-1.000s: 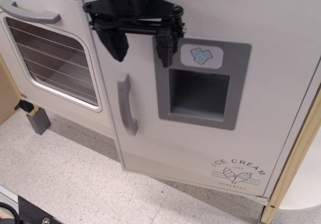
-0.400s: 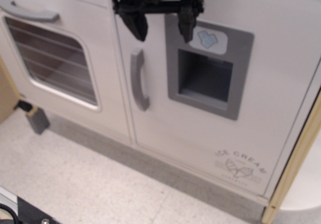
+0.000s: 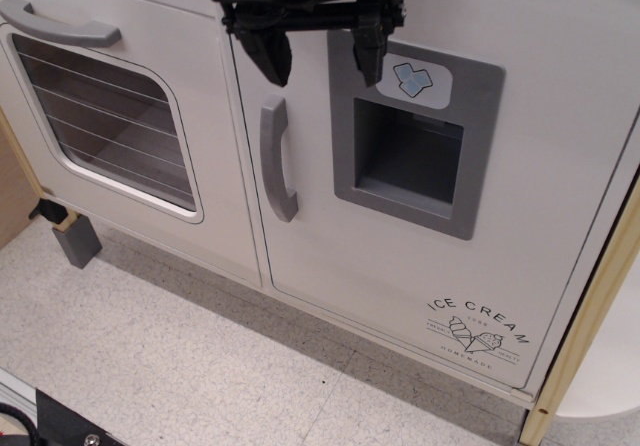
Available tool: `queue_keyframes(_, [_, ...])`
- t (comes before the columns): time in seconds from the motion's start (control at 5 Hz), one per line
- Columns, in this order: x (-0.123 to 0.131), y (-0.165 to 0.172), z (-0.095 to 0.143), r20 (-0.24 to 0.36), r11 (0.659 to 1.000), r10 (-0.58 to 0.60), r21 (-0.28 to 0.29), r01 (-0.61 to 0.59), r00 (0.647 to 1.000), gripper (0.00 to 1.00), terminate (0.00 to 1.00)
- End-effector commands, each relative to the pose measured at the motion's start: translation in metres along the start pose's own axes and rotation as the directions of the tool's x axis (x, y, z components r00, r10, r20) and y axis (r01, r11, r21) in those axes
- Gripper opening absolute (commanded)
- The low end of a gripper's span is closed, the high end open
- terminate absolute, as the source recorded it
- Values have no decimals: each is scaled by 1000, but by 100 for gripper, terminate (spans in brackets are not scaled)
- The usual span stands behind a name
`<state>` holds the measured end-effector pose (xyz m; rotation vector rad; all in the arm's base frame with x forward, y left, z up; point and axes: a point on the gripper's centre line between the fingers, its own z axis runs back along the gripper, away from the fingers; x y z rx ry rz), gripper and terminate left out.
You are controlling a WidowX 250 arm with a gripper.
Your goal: Close fridge
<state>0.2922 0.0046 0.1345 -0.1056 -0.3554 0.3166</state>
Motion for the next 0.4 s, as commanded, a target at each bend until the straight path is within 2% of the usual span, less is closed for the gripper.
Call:
queue_keyframes(0.0, [-6, 3, 18, 28, 1000, -19, 18, 19, 999, 100, 0])
queue_keyframes(0.2, [-6, 3, 18, 28, 1000, -19, 18, 19, 999, 100, 100])
